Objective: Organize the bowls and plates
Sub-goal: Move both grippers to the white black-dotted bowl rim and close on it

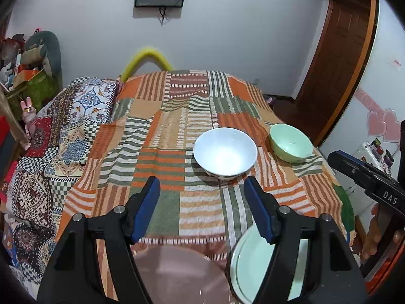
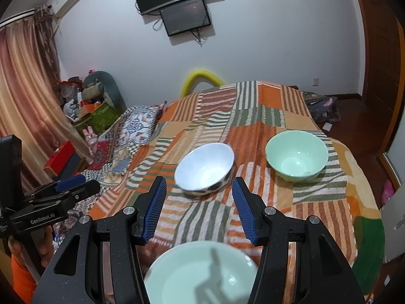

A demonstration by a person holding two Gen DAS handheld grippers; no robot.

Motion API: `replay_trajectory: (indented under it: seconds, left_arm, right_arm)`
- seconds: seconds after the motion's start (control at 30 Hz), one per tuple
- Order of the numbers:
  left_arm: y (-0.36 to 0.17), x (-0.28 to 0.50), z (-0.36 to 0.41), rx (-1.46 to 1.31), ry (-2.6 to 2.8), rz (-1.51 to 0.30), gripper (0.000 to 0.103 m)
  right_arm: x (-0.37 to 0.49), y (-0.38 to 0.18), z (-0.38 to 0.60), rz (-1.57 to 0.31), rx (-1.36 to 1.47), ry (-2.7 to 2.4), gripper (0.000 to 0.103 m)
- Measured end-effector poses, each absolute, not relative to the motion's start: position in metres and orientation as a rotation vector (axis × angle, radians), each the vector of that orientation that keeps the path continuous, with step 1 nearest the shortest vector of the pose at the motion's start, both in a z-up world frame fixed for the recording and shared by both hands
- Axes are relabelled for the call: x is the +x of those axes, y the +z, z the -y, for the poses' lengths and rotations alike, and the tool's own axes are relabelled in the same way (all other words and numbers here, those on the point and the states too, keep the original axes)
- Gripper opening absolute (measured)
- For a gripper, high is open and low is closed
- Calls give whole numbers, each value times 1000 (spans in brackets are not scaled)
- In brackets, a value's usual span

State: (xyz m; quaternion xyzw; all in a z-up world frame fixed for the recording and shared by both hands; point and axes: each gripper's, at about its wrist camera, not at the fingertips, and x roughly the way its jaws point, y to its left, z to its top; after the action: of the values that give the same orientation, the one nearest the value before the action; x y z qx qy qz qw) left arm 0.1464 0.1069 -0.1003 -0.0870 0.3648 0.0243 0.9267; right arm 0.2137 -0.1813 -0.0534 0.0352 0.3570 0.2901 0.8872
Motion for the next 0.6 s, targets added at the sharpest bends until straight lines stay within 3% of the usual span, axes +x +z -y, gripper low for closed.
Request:
replay_trajectory:
  seconds: [0.6]
  left_arm:
    - [-187, 286, -126, -218, 33, -989, 68]
  right_arm:
    - [308, -113, 154, -890, 20, 574, 50]
